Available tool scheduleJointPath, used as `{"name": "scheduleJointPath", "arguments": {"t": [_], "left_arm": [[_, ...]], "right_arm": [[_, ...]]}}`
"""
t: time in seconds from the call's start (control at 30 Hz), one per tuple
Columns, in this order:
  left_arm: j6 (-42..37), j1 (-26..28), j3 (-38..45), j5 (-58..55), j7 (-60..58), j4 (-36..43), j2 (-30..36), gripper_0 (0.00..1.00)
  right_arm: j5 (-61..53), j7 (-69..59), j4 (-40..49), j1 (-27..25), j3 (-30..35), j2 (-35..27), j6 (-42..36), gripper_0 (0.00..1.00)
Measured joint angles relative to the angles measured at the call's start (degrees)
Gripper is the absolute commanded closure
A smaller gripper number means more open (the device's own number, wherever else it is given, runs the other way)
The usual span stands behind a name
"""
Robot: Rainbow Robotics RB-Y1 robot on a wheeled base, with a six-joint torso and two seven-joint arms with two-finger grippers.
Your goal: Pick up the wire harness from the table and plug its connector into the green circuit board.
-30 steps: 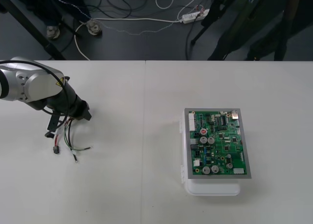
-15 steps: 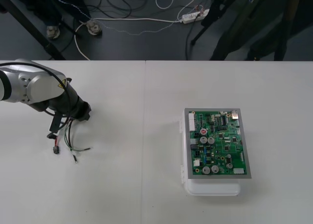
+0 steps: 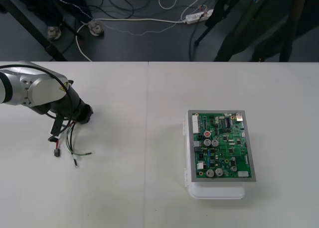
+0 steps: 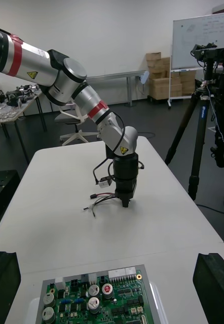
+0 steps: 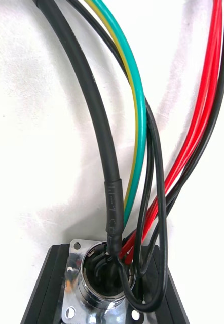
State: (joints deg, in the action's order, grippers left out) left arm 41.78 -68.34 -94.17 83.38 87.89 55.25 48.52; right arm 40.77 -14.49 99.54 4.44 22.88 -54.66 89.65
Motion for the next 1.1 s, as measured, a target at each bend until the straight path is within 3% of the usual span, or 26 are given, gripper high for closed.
{"name": "scheduleJointPath", "arguments": {"t": [0.4,0.6,0.83,1.1], "left_arm": [[-0.78,0.05,3.13,-1.77,0.00,-3.01,0.41,1.00],[0.63,0.17,12.20,-2.76,0.00,-3.00,2.73,1.00],[8.11,0.22,24.36,-4.78,0.00,-3.00,6.24,1.00],[15.17,0.26,32.93,-17.53,-0.01,-2.95,11.24,1.00]], "right_arm": [[0.00,0.00,0.00,0.00,0.00,0.00,0.00,0.00],[0.00,0.00,0.00,0.00,0.00,0.00,0.00,0.00],[0.01,0.00,0.00,0.00,0.00,-0.02,0.00,0.00],[0.02,0.00,-0.01,0.00,-0.01,-0.07,0.00,0.00]]}}
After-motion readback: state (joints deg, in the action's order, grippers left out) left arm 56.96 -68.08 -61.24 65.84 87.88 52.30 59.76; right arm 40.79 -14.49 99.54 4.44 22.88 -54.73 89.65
